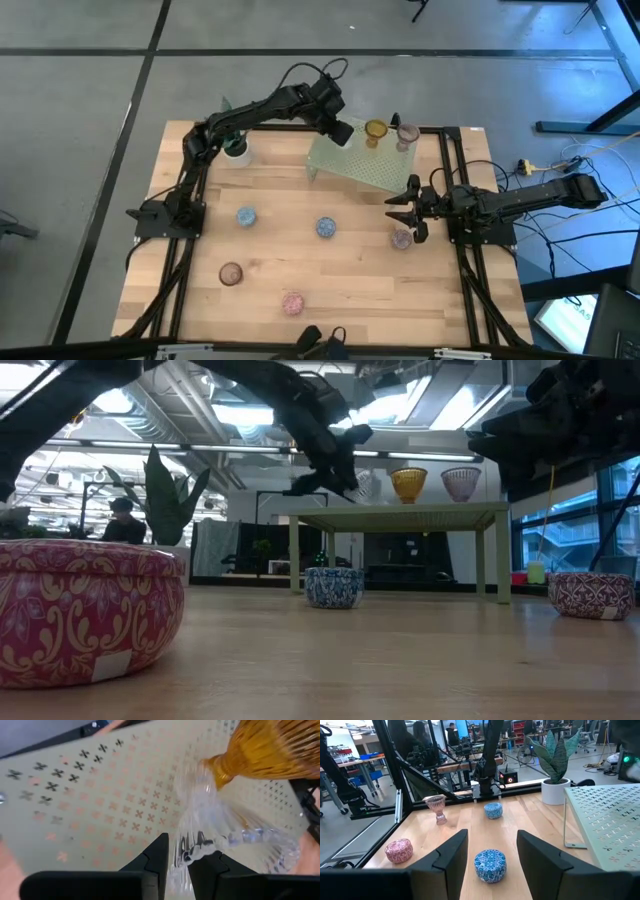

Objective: Pick & Place candle stick holders
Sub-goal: Put the transparent candle holder on the shelf aligned with the brown candle holder

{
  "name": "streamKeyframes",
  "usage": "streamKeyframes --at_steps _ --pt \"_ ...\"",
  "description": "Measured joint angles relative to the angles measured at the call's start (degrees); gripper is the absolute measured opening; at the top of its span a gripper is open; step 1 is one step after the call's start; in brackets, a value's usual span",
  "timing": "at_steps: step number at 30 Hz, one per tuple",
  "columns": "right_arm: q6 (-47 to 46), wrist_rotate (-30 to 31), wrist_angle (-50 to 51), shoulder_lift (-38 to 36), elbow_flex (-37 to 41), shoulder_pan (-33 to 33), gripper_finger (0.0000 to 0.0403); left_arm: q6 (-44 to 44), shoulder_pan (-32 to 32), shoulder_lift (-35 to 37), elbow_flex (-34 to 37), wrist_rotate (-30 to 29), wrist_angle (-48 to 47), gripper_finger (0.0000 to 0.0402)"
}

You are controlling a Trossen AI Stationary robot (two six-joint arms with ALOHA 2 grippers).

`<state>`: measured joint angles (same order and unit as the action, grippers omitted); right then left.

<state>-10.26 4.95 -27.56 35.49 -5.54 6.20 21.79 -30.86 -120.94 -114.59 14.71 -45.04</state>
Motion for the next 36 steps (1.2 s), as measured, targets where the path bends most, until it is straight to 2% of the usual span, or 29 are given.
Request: streamKeyframes --at_steps 7,12,23,27,31,36 --pt "0.0 0.0 0.2 0.0 0.0 0.0 0.0173 -2.0 -0.1 -0.5 0.0 -2.6 -0.1 0.0056" --pt "0.0 0.0 0.2 0.0 0.0 0.0 0.0173 -4.6 0.3 -0.5 0.0 -2.9 -0.6 0.0021" --pt "-0.2 0.0 0.4 0.0 0.0 0.0 0.0173 -6.1 3.1 -0.1 0.0 -3.1 -2.2 0.0021" --pt "-0.2 0.0 0.4 0.0 0.0 0.0 0.0173 -5.7 3.1 1.1 -0.4 -3.3 -5.7 0.0021" --pt "-0.2 0.0 0.6 0.0 0.0 0.0 0.0173 -4.4 3.0 2.3 -3.3 -6.6 -11.5 0.0021" --pt "-1.3 0.0 0.8 0.0 0.0 0.0 0.0173 -1.0 1.7 2.4 -10.1 -1.9 -21.5 0.0022"
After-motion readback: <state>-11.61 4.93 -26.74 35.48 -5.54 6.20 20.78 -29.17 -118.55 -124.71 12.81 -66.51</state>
